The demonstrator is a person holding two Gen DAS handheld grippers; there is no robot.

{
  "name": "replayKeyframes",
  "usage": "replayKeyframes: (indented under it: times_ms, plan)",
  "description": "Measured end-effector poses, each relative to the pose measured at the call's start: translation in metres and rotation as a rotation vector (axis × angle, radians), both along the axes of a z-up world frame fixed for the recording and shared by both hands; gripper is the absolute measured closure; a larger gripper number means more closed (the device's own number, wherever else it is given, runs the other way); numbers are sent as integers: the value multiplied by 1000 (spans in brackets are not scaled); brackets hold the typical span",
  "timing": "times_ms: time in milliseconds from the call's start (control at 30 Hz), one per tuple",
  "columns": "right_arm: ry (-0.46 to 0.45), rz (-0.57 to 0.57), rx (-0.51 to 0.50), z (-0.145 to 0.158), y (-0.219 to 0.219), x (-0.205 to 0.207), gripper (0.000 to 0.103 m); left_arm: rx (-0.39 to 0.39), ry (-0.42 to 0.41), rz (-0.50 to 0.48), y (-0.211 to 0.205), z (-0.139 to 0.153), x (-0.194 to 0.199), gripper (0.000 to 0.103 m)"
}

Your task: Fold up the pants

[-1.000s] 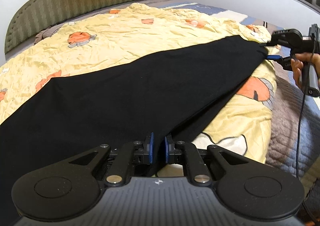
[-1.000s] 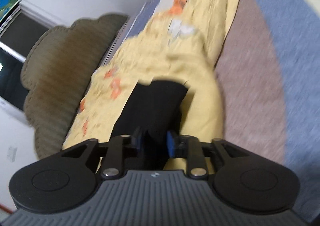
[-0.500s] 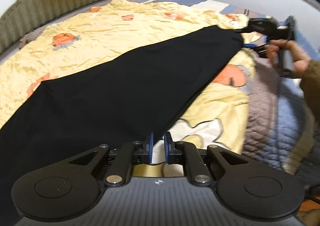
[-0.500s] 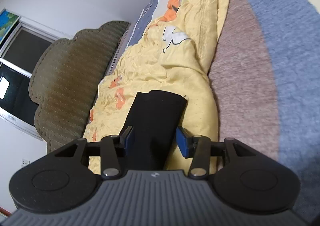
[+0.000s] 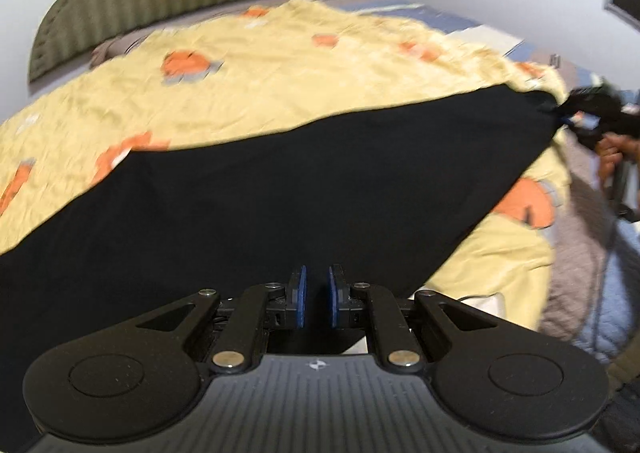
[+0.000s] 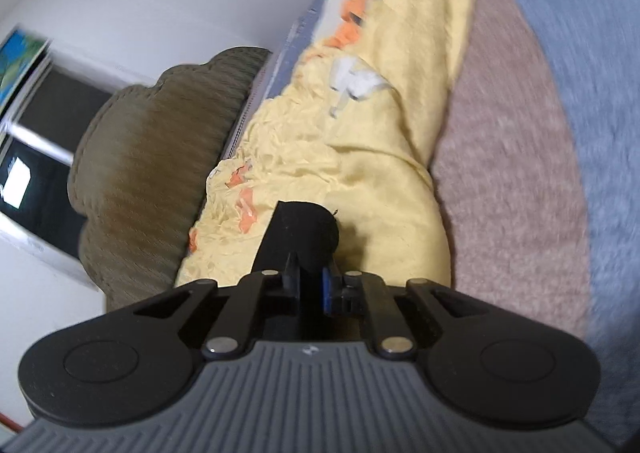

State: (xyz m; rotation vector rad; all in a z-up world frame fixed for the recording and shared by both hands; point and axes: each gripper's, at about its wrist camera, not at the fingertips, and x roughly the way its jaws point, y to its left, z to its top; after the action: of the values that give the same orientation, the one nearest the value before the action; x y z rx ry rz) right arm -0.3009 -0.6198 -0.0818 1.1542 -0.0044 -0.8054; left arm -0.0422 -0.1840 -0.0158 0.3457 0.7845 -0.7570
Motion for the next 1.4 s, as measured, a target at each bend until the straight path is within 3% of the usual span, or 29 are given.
replayKeyframes:
  times_ms: [233,333,500,633,733,800,900,933,1000,1067,1133,1200,1400]
  plan:
    - [182,58,-252,50,27,31,93,4,39,37,3,-2,12,92]
    - [164,45,-267,60,31,34,93,-52,36,2,-15,8,18,92]
    - [142,50,-293,72,39,34,93,-87,49,-106,-88,17,26,92]
    - [108,83,-298,83,45,28,93,-33,-12,-191,-153,11,20,92]
    - [107,103,-322,93,50,23,93,53,-80,-183,-192,-5,18,89]
    - [102,120,-337,98,53,21,93,107,-72,-190,-213,-19,20,87]
    - [100,144,-356,104,60,21,94,150,-186,-201,-227,-24,10,77]
    - [101,150,-361,105,62,22,94,170,-217,-201,-228,-23,7,73]
    - [114,166,-380,107,66,26,95,139,-240,-203,-218,-16,4,70]
    - [128,170,-387,107,68,29,96,93,-255,-188,-200,-8,5,55]
    - [147,184,-402,107,71,33,96,66,-306,-132,-182,-1,8,33]
    - [194,202,-445,107,78,40,96,52,-343,-77,-167,6,11,33]
    - [292,241,-550,110,99,62,96,8,-350,51,-115,23,26,33]
